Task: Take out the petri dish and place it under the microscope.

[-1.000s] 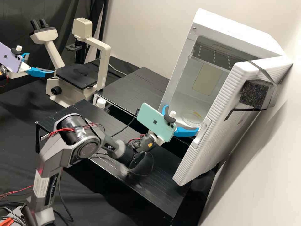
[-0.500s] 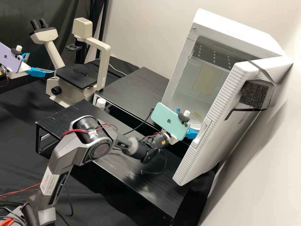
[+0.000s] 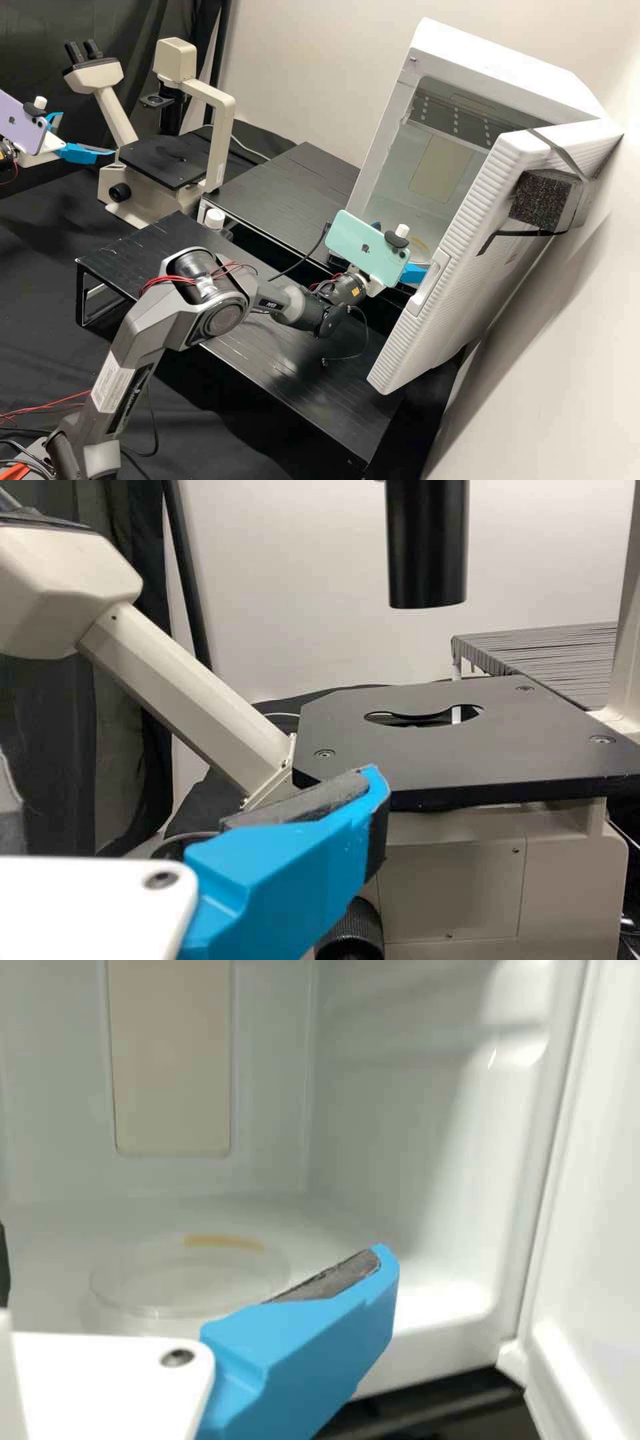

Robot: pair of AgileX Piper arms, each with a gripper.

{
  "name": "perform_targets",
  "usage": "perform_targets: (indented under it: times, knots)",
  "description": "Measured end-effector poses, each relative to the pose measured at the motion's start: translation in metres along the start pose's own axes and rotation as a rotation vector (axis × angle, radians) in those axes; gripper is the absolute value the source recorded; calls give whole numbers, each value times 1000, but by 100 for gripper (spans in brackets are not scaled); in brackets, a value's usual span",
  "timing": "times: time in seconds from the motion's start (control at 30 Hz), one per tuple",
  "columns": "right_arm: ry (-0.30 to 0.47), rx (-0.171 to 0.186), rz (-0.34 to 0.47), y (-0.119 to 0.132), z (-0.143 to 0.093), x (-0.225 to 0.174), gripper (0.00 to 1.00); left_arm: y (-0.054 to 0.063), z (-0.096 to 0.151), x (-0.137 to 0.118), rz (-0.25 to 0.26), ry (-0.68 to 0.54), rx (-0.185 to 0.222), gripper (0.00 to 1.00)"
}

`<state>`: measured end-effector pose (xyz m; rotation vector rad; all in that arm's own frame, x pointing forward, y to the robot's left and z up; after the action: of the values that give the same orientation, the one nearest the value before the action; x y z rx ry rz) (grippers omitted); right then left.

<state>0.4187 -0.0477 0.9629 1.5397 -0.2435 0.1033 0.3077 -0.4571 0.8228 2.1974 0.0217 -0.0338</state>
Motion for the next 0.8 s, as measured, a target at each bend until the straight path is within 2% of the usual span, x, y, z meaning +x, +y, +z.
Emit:
perform_targets:
  times: [0.1,0.3,0.53,0.8]
  knots:
    - [-24,-2,-24,-6,5,7,100,0,0,0,0,0,0,100]
    - [-14,-12,-16,-5,4,19,100,0,0,0,0,0,0,100]
    - [-36,-20,-25,-1,2,23,100,0,0,0,0,0,0,100]
    - [-19,-87,-61,3,-5,29,100,0,0,0,0,0,0,100]
